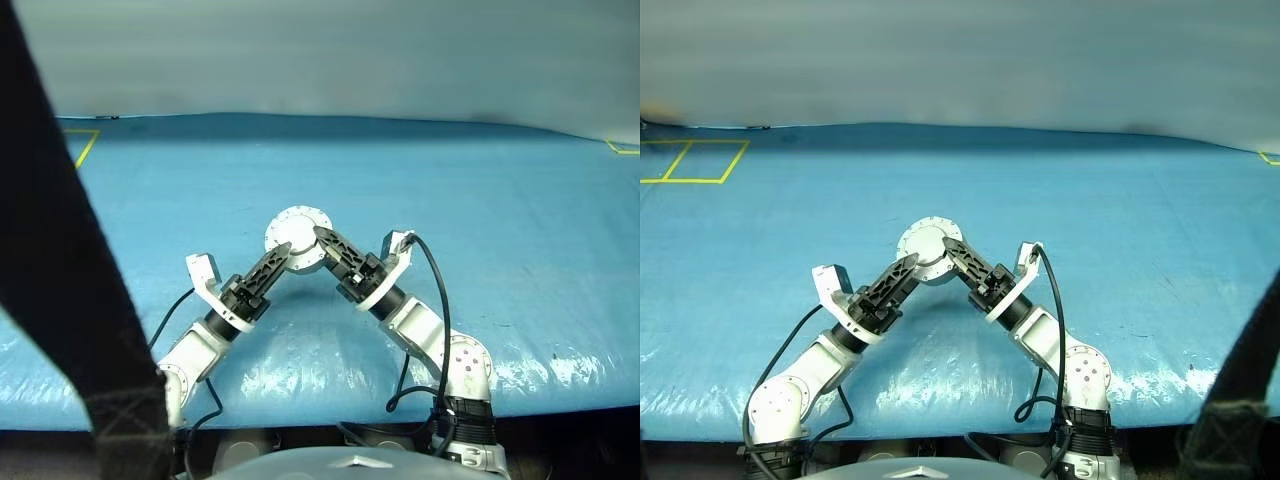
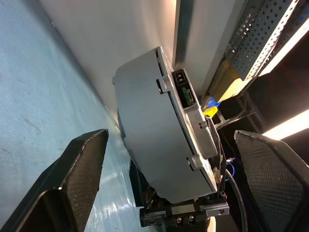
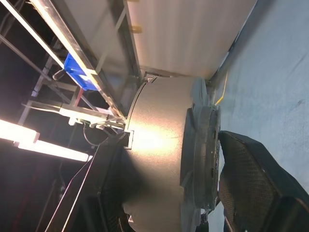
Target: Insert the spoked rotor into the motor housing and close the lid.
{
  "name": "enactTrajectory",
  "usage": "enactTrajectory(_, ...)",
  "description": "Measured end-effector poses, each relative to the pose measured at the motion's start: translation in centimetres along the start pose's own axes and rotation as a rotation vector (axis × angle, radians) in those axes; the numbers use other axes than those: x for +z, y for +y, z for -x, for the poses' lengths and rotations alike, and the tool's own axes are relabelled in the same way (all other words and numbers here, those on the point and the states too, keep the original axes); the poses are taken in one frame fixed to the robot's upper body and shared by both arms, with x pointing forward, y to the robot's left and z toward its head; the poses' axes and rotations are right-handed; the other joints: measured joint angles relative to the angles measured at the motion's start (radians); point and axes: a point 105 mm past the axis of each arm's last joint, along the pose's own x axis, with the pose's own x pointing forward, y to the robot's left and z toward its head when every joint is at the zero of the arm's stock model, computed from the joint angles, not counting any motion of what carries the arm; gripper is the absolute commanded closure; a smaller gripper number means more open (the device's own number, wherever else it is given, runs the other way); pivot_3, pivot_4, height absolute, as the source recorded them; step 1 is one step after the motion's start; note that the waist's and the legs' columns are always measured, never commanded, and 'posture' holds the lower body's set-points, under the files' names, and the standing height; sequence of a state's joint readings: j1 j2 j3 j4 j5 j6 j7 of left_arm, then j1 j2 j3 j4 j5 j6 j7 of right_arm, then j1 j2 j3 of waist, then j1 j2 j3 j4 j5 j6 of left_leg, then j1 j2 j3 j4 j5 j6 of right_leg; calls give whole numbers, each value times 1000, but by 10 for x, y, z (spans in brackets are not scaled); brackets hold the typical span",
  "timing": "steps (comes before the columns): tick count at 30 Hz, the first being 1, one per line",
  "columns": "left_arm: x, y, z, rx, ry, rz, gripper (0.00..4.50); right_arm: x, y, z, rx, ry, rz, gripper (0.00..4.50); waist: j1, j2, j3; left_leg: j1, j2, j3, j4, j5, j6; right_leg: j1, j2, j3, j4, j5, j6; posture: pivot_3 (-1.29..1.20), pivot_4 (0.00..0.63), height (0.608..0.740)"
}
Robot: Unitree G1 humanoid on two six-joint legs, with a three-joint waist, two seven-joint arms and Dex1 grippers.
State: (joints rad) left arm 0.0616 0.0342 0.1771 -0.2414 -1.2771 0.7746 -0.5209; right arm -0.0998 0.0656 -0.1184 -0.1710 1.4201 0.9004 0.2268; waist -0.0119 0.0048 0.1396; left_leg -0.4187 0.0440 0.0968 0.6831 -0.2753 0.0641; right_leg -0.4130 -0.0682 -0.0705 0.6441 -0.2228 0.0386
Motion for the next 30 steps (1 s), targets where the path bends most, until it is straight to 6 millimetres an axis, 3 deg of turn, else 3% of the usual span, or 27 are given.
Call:
enactTrajectory(9,-4,2,-19,-19,7,30,10,1,-1,1,-8,-2,3,1812,0,0,0,0,0,0,0,0,0,0,1,1,0,0,1,0,150,740)
enactTrajectory(12,-5,4,-21,-4,9,22,607,2,-2,1,-10,-8,3,1812,0,0,0,0,0,0,0,0,0,0,1,1,0,0,1,0,150,740)
enactTrajectory(17,-7,11,-20,30,9,29,2028,6,-4,2,-21,-34,2,1812,1,-1,0,0,0,0,1,0,1,0,1,1,0,1,1,0,150,740)
enactTrajectory(30,-8,29,-20,74,0,14,2050,7,-20,3,-113,-42,43,1812,-1,-1,0,0,0,2,0,0,1,-1,1,2,-1,1,1,0,150,740)
